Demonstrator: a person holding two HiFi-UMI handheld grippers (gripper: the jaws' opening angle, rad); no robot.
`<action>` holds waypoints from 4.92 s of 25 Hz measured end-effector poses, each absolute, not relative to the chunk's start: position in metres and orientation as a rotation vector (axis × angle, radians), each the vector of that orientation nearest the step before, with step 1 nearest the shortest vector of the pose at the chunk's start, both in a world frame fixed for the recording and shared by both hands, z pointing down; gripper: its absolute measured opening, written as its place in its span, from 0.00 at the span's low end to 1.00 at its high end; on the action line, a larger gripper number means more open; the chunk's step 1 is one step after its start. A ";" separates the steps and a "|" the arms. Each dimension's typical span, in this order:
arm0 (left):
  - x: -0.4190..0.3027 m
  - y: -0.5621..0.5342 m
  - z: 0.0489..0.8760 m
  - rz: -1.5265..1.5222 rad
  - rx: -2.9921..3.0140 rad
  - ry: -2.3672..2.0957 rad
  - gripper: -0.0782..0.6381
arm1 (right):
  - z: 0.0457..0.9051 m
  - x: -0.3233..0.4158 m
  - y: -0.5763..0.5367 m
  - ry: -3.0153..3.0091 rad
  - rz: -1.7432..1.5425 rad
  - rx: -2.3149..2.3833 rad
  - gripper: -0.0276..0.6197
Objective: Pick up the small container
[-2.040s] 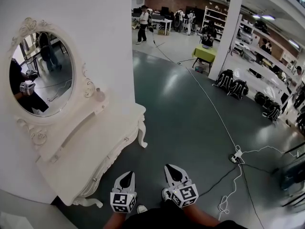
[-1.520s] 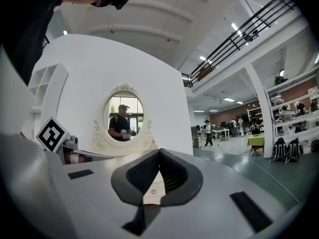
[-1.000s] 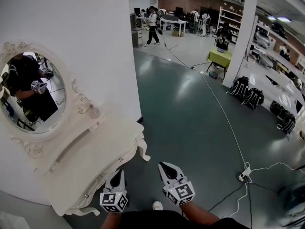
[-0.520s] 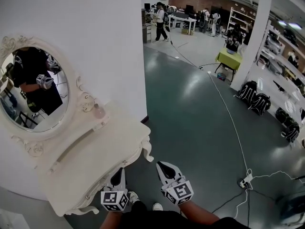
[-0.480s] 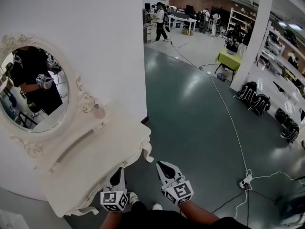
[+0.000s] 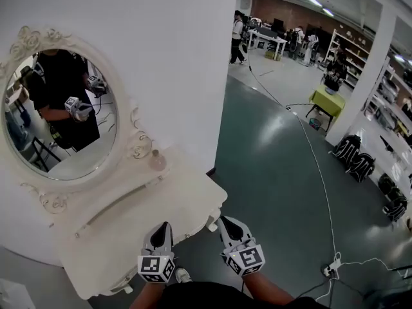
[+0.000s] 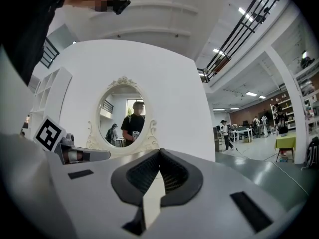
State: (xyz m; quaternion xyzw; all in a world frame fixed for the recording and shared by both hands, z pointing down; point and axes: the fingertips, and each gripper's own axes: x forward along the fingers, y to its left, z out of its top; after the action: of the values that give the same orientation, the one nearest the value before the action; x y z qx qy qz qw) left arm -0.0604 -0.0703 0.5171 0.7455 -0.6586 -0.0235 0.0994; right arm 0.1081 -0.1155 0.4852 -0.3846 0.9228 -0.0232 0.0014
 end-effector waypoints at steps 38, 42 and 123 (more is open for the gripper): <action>-0.143 -0.204 0.530 0.031 1.954 -2.175 0.12 | 0.500 -0.011 -0.297 3.060 -0.107 -0.794 0.05; -0.146 -0.211 0.539 0.067 1.864 -2.234 0.12 | 0.507 -0.025 -0.306 3.085 -0.141 -0.659 0.05; -0.228 -0.219 0.624 0.072 1.700 -2.165 0.12 | 0.629 -0.202 -0.371 3.431 -0.153 -0.626 0.62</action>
State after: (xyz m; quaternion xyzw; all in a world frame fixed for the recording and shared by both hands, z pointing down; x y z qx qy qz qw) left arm -0.2278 -0.2189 0.6245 0.6060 -0.7713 0.0258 0.1928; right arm -0.2024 -0.3709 0.6294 -0.1767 0.9678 -0.0432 -0.1741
